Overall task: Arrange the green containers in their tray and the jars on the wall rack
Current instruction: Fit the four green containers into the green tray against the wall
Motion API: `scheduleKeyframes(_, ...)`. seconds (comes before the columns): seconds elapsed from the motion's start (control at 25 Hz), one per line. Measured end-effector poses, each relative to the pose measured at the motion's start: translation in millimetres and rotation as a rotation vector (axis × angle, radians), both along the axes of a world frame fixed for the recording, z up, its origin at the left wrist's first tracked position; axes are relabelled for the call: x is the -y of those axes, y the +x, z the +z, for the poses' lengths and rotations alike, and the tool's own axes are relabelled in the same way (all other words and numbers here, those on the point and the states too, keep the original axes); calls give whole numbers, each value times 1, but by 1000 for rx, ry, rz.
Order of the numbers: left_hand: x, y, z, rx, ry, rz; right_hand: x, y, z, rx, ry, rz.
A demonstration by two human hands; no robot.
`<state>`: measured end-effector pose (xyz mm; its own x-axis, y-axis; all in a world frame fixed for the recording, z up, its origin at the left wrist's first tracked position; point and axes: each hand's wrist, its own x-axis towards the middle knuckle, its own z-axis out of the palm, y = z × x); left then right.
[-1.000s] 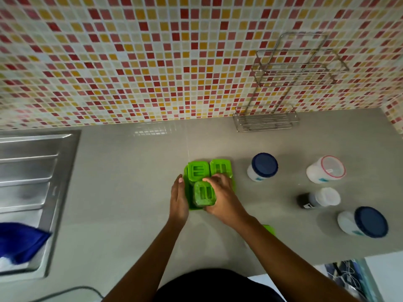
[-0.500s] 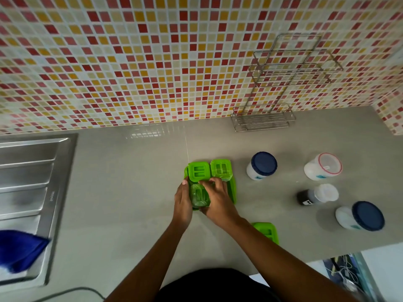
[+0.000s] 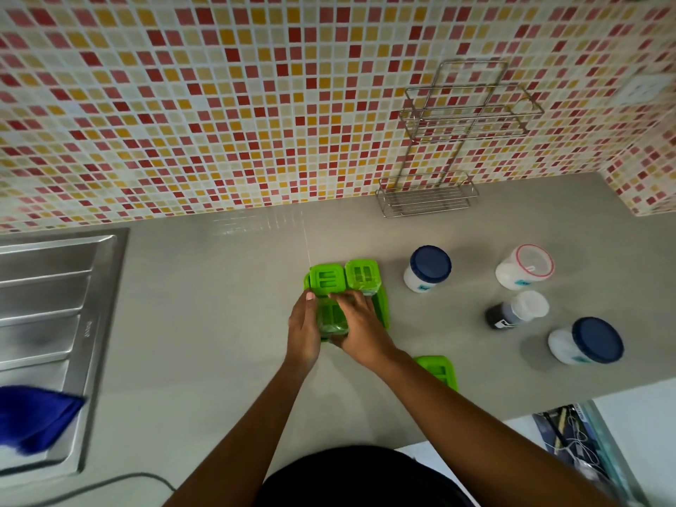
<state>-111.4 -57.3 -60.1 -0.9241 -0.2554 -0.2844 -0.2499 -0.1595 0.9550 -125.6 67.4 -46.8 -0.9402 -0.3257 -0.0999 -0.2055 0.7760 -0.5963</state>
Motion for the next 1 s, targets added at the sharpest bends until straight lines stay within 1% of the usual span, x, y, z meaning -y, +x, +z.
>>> scheduleKeyframes(0.08,-9,12,7,-70,-139,68,-9,5,7,-7,-87,-20)
scheduleKeyframes(0.16,-24,26,13,-97,-218,111,-24,13,15,-52,-177,-87)
scheduleKeyframes(0.2,-35,32,16,-111,-214,93,-35,18,20,-90,-208,-134)
scheduleKeyframes(0.28,-58,42,19,-116,-140,7,-60,30,26,-180,-236,-225)
scheduleKeyframes(0.4,-91,56,12,-53,-73,-121,-101,51,28,-235,-230,-332)
scheduleKeyframes(0.48,-104,64,2,11,-81,-183,-124,66,24,-169,-225,-373)
scheduleKeyframes(0.56,-119,69,-8,83,-62,-234,-147,82,18,-9,-223,-390)
scheduleKeyframes(0.64,-133,74,-16,140,-56,-270,-165,97,9,140,-206,-362)
scheduleKeyframes(0.72,-141,77,-21,191,-46,-286,-176,108,-2,228,-178,-316)
scheduleKeyframes(0.84,-147,80,-27,225,-59,-314,-183,117,-16,293,-157,-282)
scheduleKeyframes(1.0,-149,79,-27,218,-69,-331,-181,110,-19,291,-190,-277)
